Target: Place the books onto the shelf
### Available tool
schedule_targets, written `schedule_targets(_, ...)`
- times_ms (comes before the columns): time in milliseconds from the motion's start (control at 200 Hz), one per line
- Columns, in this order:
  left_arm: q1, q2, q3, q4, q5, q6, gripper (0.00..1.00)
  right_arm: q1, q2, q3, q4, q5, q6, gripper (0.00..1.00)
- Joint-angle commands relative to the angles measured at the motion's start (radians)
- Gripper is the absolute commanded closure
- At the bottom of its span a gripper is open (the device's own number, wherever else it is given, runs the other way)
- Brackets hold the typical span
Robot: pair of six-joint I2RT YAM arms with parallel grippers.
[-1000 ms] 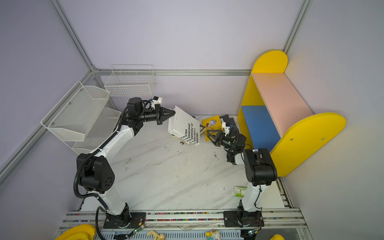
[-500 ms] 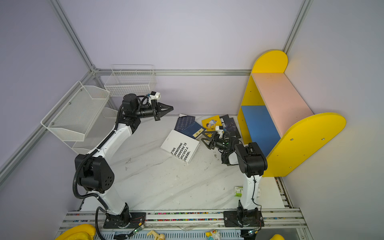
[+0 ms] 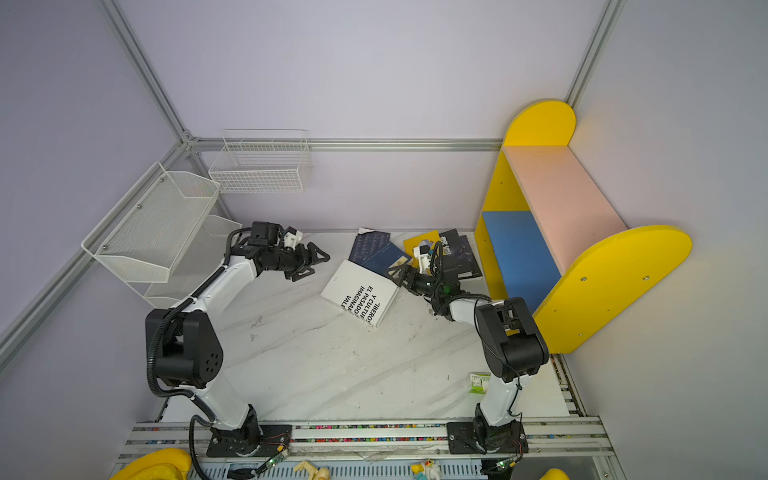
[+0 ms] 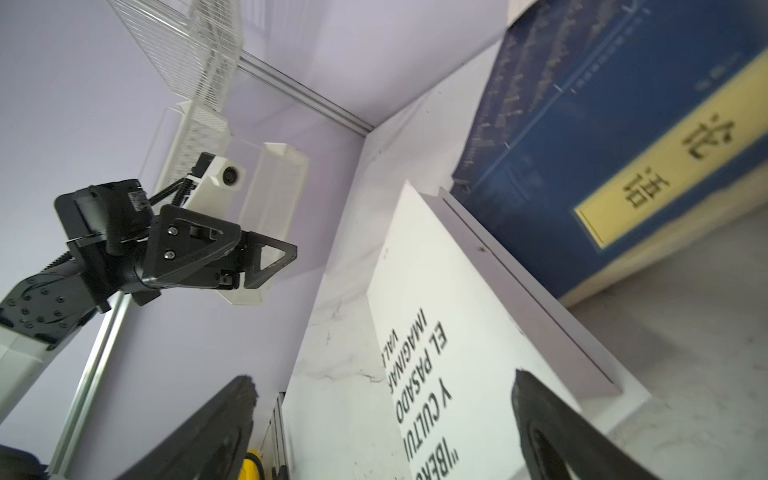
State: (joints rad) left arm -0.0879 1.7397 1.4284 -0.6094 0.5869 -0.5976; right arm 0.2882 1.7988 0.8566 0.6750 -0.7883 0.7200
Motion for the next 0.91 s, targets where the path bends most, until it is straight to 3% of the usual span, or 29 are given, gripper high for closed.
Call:
schedule_targets(0,-0.002,-0.008,-0.072,0.049,-0.098,0.049,0.11,0.008,0.044,-0.067,-0.040,0.093,-0.032,0.03)
schedule_targets(210,-0.009,0.006,-0.166,0.127,-0.142,-0.058,0.07,0.025,0.057,-0.098,-0.067,0.148,-0.069,0.03)
schedule_targets(470,-0.041,0.036,-0.265,0.274,-0.159,-0.225,0.07,0.084,0.149,-0.131,0.022,0.202,-0.043,0.03)
schedule_targets(900,-0.111,0.133,-0.325,0.529,-0.044,-0.444,0.08,0.096,0.274,-0.169,0.514,0.046,0.244,0.09)
